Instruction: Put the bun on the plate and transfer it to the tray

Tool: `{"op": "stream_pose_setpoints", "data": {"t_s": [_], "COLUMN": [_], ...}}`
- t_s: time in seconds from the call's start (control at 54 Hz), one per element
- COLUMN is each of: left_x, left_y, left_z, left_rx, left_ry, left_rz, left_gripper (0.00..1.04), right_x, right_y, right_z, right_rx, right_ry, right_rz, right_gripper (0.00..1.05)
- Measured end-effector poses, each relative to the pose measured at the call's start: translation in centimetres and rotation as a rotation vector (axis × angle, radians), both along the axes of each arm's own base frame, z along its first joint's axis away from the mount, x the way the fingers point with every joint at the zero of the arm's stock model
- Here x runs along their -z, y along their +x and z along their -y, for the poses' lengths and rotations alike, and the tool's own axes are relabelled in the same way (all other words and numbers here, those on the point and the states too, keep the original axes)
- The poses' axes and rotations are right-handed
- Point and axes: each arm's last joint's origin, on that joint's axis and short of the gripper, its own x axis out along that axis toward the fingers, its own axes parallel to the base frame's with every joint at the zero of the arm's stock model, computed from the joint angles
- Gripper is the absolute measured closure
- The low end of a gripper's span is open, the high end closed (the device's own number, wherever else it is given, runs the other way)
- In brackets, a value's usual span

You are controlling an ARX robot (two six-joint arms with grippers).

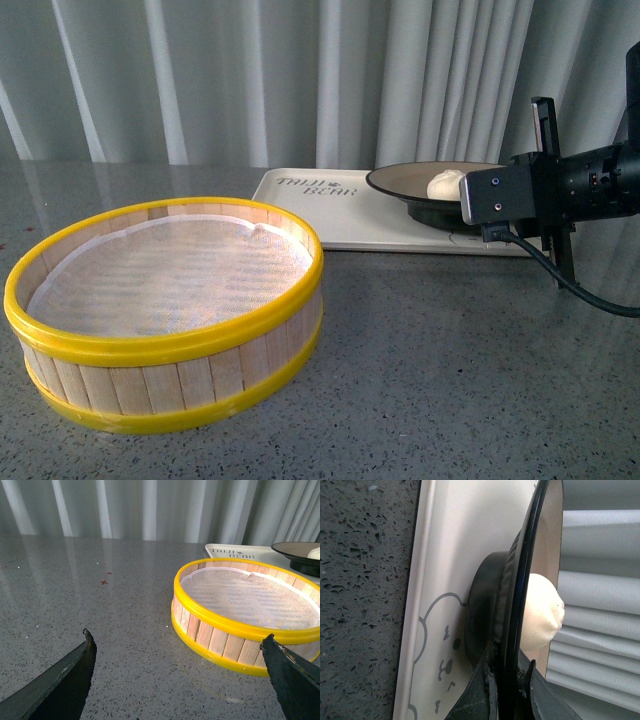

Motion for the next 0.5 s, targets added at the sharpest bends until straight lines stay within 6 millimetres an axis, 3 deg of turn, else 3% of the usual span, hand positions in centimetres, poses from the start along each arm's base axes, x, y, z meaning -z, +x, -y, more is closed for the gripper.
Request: {"op": "stream_pose_setpoints", "data": {"t_s": [0.352,0.5], "left_x": [0.00,0.00], "left_y": [0.00,0.00], "left_z": [0.00,0.00], "left_rx": [0.000,0.000], "left_ry": [0.000,0.000], "left_rz": [0.000,0.000], "left_gripper": [0.07,0.07], "right_x": [0.32,0.43], "right_y": [0.19,0.14], "right_z": [0.18,0.18], "right_rx": [0.010,0.016], "right_ry": [0.000,-0.003], "right_rz": [-0.008,0.000], "right_gripper": [1.01,0.81]}}
